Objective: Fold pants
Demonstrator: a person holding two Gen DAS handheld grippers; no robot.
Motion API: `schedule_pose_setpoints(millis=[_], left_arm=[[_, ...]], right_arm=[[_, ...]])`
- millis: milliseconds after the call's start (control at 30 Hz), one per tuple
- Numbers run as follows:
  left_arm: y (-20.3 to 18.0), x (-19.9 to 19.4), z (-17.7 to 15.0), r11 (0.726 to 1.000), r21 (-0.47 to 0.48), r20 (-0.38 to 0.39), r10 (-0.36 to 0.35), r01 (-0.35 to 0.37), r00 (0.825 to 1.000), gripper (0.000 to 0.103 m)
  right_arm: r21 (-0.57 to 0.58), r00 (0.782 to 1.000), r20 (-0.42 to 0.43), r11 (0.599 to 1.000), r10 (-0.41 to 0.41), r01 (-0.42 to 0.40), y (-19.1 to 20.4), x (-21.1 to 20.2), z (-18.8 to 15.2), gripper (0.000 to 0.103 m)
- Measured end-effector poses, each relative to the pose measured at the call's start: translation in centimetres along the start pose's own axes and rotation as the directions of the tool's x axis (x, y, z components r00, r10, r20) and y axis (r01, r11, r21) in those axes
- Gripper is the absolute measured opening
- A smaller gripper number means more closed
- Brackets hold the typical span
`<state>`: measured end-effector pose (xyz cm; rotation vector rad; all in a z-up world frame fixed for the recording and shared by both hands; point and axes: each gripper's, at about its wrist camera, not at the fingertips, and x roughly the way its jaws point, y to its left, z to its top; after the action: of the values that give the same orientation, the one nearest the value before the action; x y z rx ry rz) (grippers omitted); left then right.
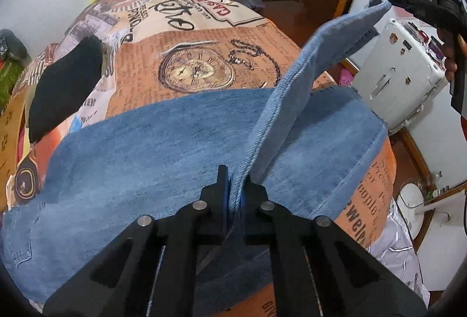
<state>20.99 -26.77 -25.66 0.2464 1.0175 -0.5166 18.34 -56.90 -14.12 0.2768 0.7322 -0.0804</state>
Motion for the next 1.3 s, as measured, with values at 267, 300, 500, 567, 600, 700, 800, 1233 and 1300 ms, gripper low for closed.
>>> schedule_pose_setpoints(millis=[267, 300, 500, 567, 600, 700, 800, 1233, 1300], left_arm=[[-1.7, -1.7, -0.6, 0.999, 0.031, 0.029, -0.046, 0.045, 0.999, 0.005], [-2.0, -1.5, -1.1, 0.998, 0.039, 0.018, -0.048, 0.048, 0.999, 0.005], [-2.4, 0.9, -3.2, 0.996, 0.010, -0.061, -0.084, 0.084, 0.995, 0.010], [-2.6, 0.8, -3.5, 0.997, 0.011, -0.049, -0.077, 0.077, 0.996, 0.011], [-2.8, 0.7, -3.6, 0.997, 0.016, -0.048, -0.075, 0.076, 0.996, 0.014], [-3.1, 0.3, -3.8, 0.995, 0.014, -0.053, -0.094, 0.095, 0.994, 0.024], [-3.1, -0.6, -4.0, 0.992, 0.007, -0.057, -0.126, 0.127, 0.990, 0.034], [0.6, -5.8, -0.9, 0.996, -0.067, 0.107, -0.052, 0.059, 0.993, 0.053], [1.8, -5.0, -0.3, 0.996, -0.083, 0.099, -0.003, 0.012, 0.995, 0.053]], right_arm=[[-0.024, 0.998, 0.061, 1.000, -0.012, 0.014, -0.9, -2.5, -0.9, 0.007], [-0.012, 0.999, 0.049, 1.000, -0.014, 0.015, -1.4, -2.4, -1.6, 0.007], [0.065, 0.996, -0.077, 0.996, -0.054, 0.059, -5.2, -0.6, -8.1, 0.007], [0.098, 0.989, -0.131, 0.992, -0.063, 0.076, -6.4, 0.3, -10.7, 0.007], [0.111, 0.987, -0.149, 0.991, -0.065, 0.082, -6.9, 0.6, -11.6, 0.007], [0.144, 0.977, -0.205, 0.985, -0.065, 0.096, -7.7, 1.4, -14.6, 0.007], [0.174, 0.970, -0.236, 0.980, -0.054, 0.097, -8.0, 1.5, -16.6, 0.007], [0.142, 0.959, -0.248, 0.974, -0.136, 0.175, -9.1, 0.1, -16.9, 0.020], [0.142, 0.964, -0.224, 0.974, -0.144, 0.178, -9.6, 0.1, -15.5, 0.026]])
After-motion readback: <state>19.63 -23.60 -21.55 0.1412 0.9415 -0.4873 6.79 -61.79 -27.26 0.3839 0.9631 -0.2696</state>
